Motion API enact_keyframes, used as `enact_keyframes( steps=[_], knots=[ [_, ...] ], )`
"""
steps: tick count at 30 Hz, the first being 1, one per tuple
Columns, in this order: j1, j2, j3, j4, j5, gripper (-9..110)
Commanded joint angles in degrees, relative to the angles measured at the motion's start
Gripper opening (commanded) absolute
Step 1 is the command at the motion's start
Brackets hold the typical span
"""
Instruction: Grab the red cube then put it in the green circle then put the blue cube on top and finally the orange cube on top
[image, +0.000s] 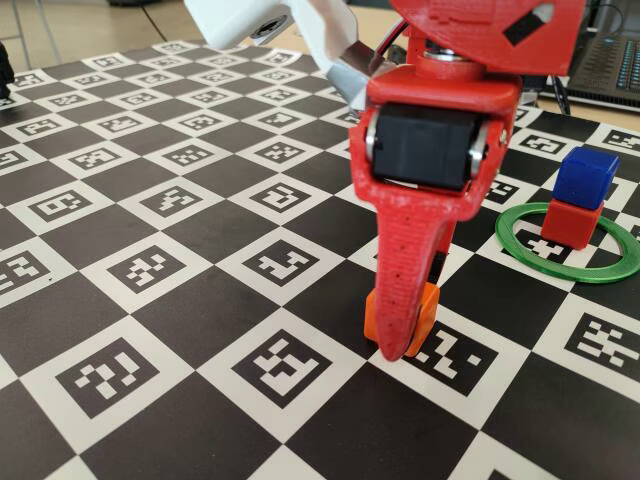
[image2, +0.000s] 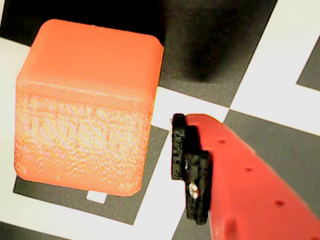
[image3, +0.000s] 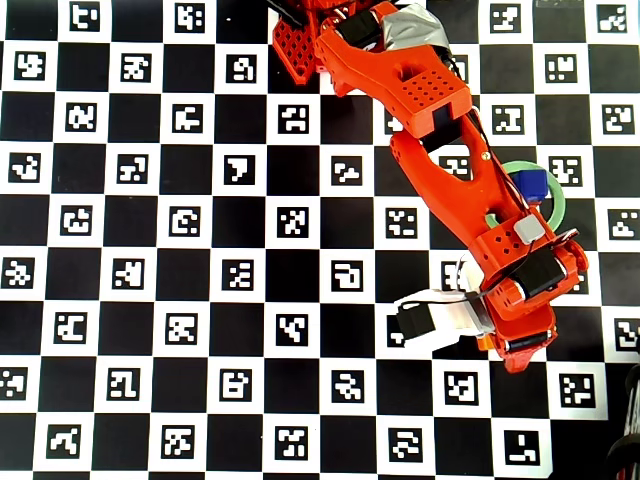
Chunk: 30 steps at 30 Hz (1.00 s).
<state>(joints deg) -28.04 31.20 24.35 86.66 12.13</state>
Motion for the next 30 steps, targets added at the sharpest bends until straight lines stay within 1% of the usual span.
enact_keyframes(
  steps=[1,14,23,30],
  knots=[
    [-0.5,2.9,-4.8,0.2,0.0,20],
    [-0.7,2.7,-4.8,0.3,0.7,11],
    [-0.9,5.6,-4.7,2.0,0.4,10],
    [-2.2,12.1,-4.6,7.3,2.5,10]
  ],
)
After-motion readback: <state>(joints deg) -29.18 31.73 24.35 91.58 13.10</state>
